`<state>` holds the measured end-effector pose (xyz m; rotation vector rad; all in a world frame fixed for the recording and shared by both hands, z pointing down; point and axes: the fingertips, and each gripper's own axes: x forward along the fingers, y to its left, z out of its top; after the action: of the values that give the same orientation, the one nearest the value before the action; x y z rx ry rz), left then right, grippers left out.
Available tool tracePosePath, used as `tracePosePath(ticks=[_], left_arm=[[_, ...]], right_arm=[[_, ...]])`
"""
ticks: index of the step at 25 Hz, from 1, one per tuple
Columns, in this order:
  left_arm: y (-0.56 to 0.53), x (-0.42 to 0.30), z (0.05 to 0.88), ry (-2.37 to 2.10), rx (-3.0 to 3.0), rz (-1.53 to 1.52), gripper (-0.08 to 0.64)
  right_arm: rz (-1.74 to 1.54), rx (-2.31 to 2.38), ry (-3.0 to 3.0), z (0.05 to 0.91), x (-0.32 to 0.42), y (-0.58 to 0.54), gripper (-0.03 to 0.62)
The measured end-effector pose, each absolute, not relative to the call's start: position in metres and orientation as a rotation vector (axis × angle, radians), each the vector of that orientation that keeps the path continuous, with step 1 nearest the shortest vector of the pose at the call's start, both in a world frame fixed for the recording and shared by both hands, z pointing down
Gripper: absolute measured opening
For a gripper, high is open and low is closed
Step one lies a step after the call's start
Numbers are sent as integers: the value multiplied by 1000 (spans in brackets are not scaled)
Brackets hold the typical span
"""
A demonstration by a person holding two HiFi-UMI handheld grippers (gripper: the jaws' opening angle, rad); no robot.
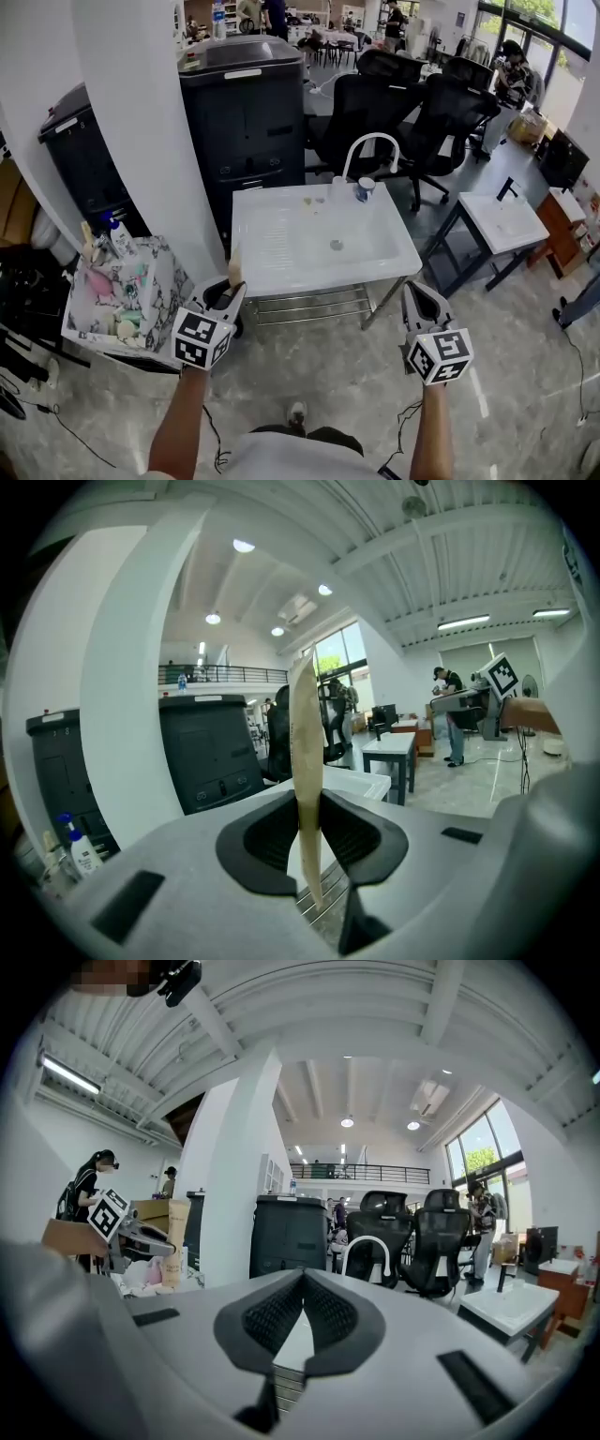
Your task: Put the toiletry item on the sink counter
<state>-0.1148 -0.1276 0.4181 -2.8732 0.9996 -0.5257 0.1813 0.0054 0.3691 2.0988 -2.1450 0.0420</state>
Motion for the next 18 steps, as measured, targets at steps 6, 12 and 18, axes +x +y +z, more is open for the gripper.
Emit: tracePosePath(ticks=[6,12,18], left_arm=[[-168,-92,424,1007,-2871,-545,61],[-214,-67,435,1030,-2868,-583,61],[-261,-39,443,1067,-2848,-648,61]], right_arm=[[57,2027,-2187,380,196,-38,-3],[79,1953,-2290,389,214,-96,-3],[125,1853,-2385,401,236,-157,-3]])
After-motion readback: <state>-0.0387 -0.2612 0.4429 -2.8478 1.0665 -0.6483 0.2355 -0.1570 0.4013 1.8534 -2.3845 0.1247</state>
